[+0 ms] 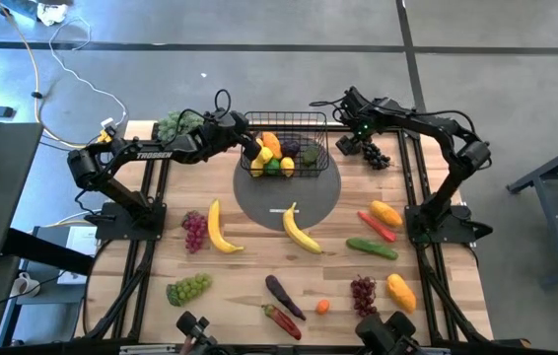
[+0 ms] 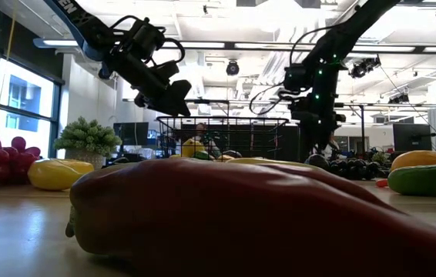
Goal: Build produce basket
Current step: Put the purple plum into the black wire basket
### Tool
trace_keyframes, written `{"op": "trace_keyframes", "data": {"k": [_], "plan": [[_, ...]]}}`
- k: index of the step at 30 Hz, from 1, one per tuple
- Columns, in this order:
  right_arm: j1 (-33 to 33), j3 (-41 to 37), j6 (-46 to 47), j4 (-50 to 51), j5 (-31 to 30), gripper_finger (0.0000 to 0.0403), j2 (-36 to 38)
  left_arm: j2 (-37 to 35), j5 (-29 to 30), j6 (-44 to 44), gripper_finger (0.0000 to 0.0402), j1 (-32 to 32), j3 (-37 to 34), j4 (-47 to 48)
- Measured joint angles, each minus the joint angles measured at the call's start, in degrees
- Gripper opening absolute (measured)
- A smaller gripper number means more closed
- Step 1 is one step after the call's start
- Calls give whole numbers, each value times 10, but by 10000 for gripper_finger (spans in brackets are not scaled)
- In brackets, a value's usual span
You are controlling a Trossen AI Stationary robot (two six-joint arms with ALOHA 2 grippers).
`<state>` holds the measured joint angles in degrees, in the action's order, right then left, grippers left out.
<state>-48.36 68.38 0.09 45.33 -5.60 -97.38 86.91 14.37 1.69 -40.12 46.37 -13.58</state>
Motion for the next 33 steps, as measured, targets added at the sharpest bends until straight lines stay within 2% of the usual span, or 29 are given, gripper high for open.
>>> {"op": "trace_keyframes", "data": {"k": [19,22,29,33], "plan": [[0,0,40,0,-2,319,-71,0,0,0,248,0,0,0],[0,0,40,0,-2,295,-80,0,0,0,248,0,0,0],[0,0,40,-3,-3,208,-82,0,0,0,248,0,0,0],[0,2,40,1,-3,198,-82,0,0,0,248,0,0,0]]}}
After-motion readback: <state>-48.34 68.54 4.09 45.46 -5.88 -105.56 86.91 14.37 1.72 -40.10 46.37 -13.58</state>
